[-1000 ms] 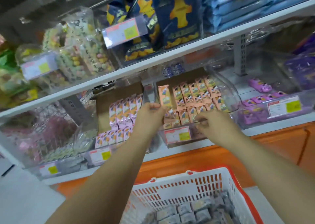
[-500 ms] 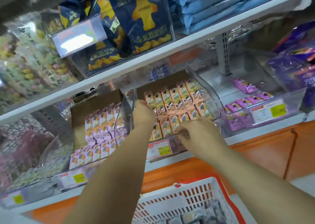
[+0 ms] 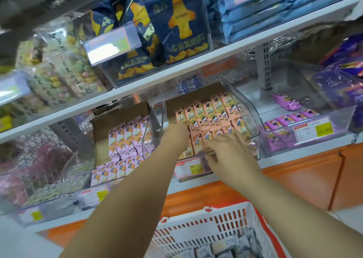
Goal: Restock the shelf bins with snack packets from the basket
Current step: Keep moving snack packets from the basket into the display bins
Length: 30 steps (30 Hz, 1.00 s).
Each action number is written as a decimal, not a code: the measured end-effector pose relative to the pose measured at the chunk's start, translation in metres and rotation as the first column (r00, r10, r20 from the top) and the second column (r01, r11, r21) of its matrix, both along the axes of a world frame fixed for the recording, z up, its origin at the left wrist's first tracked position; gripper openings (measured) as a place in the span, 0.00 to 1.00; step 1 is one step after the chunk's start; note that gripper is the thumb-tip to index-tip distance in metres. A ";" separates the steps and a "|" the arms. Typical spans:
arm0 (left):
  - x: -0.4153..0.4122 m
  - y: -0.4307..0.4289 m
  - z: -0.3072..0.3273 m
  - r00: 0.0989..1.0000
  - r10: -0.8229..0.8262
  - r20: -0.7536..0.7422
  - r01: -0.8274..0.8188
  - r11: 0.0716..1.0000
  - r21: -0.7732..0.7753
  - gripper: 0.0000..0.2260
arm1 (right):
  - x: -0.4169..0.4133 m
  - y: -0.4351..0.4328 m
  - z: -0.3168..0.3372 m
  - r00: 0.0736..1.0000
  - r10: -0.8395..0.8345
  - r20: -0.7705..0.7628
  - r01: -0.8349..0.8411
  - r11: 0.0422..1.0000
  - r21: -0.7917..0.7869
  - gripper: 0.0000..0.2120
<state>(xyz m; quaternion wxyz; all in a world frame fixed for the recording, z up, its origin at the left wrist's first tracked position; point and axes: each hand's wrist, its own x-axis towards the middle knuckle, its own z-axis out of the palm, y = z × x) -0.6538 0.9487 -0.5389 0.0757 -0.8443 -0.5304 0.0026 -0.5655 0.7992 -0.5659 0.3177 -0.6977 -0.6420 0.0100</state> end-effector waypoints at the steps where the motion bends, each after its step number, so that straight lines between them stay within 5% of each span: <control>1: -0.002 -0.006 0.005 0.999 -0.035 0.011 0.035 0.999 -0.010 0.28 | -0.007 -0.003 0.002 1.000 0.029 0.006 -0.029 0.999 0.025 0.14; 5: -0.040 -0.051 0.011 0.949 -0.217 0.228 0.181 0.969 0.171 0.22 | -0.037 -0.016 -0.001 0.987 0.157 -0.036 -0.156 0.987 0.026 0.12; 8: -0.095 -0.083 -0.012 0.807 -0.440 0.394 0.309 0.883 0.354 0.19 | -0.058 -0.023 -0.022 0.971 0.237 0.015 -0.233 0.963 -0.133 0.14; 10: -0.139 -0.098 -0.035 0.790 -0.479 0.383 0.327 0.858 0.397 0.19 | -0.072 -0.025 -0.041 0.946 0.313 0.086 -0.281 0.922 -0.264 0.14; 20: -0.318 -0.130 -0.191 0.904 0.055 0.423 -0.073 0.997 0.026 0.16 | -0.117 -0.015 -0.152 0.877 0.479 0.022 -0.271 0.533 -0.802 0.15; 25: -0.342 -0.146 -0.243 0.903 0.240 0.355 -0.141 0.949 -0.281 0.22 | -0.140 -0.022 -0.209 0.832 0.549 -0.080 -0.296 0.317 -0.901 0.16; 30: -0.341 -0.149 -0.249 0.869 0.259 0.422 -0.146 0.948 -0.283 0.22 | -0.164 -0.032 -0.234 0.785 0.617 -0.058 -0.236 0.212 -0.948 0.14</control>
